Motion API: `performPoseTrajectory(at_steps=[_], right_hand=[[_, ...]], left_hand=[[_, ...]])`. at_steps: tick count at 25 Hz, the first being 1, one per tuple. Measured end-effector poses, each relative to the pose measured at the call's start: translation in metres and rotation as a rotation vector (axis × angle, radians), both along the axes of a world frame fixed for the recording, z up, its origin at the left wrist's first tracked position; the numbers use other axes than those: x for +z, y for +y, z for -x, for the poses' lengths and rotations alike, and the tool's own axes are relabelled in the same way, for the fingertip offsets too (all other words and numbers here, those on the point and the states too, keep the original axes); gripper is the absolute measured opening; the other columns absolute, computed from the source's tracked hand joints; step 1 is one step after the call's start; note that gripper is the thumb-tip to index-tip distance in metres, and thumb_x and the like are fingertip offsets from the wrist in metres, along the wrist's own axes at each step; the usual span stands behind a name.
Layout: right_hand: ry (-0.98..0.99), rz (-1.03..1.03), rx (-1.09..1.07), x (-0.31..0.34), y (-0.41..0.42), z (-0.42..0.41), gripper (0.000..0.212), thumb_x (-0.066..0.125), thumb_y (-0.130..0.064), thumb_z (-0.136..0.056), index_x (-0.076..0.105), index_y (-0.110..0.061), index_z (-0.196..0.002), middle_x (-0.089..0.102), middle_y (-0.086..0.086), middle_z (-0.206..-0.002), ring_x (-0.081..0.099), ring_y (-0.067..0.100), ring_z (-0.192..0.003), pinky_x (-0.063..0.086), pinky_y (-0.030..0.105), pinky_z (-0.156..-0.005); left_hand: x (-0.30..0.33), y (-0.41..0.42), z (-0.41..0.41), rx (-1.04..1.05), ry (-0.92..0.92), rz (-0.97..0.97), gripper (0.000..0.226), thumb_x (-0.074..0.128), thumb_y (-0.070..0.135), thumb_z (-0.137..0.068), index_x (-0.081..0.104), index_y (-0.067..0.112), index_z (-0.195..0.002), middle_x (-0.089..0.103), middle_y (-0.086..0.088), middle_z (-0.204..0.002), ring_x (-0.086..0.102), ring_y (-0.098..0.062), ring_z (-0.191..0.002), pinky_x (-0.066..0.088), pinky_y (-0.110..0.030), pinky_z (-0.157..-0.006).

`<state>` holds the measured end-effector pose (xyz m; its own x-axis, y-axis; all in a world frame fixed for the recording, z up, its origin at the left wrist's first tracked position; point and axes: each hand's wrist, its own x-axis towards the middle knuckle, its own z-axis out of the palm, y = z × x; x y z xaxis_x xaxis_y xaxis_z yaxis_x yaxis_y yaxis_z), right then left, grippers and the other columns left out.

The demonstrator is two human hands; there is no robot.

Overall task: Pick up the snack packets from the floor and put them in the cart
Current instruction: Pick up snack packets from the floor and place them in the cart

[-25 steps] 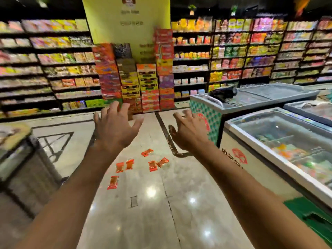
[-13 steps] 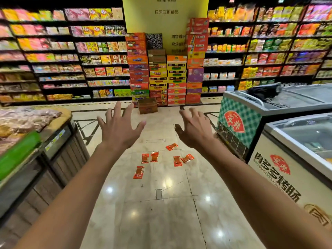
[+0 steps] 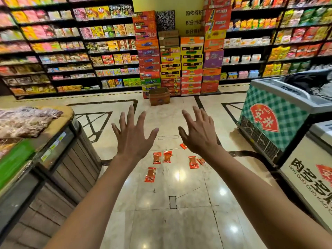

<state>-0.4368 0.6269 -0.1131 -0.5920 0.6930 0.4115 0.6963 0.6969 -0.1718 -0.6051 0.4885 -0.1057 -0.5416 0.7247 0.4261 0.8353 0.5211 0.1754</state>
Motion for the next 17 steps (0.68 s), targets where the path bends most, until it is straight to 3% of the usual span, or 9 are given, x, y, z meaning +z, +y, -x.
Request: performPoseTrajectory(at_steps=[8,17], right_hand=[[-0.041,0.074,0.020,-0.036,0.143,0.128,0.068,0.040,-0.058,-0.094,0.024,-0.029,-0.154,0.018,0.015,-0.165,0.020,0.040,-0.150,0.027,0.059,-0.117],[-0.159,0.190,0.007,-0.165,0.333,0.325,0.069,0.039,-0.059,-0.094,0.023,-0.030,-0.154,0.016,0.014,-0.166,0.020,0.039,-0.150,0.030,0.059,-0.116]], left_hand=[[-0.053,0.135,0.124,0.040,-0.181,0.016,0.078,0.035,0.072,-0.090,0.022,0.033,-0.155,0.005,-0.006,-0.169,0.004,-0.034,-0.154,0.010,-0.069,-0.118],[-0.175,0.326,0.323,0.077,-0.283,0.071,0.083,0.030,0.074,-0.086,0.022,0.031,-0.157,0.011,-0.007,-0.169,0.011,-0.034,-0.154,0.011,-0.065,-0.120]])
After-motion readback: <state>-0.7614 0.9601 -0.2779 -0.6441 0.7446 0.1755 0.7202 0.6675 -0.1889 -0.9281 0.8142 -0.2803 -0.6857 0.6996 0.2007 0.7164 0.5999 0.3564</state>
